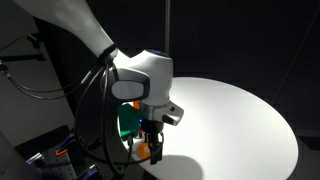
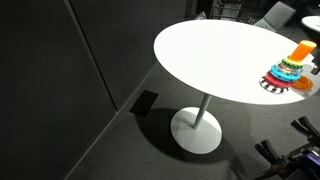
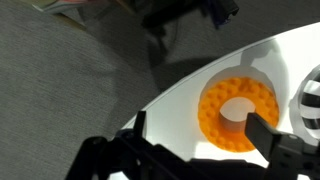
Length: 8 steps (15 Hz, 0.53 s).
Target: Put the orange ring on the orange stand
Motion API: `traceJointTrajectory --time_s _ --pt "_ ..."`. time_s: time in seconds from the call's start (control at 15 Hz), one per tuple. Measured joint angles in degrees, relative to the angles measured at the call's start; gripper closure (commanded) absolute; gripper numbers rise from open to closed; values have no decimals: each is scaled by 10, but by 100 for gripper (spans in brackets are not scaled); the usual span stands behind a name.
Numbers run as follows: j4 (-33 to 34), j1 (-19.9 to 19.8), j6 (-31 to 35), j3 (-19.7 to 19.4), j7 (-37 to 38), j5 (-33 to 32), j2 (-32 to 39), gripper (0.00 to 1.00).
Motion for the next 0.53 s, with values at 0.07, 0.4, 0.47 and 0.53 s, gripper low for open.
traceJointTrajectory --time_s 0.07,0.4,0.47,0.53 --pt "0 0 5 0 1 0 6 0" --pt "0 0 26 0 2 0 29 0" --pt "0 0 30 1 2 0 33 0" --pt "0 0 35 1 2 0 36 0"
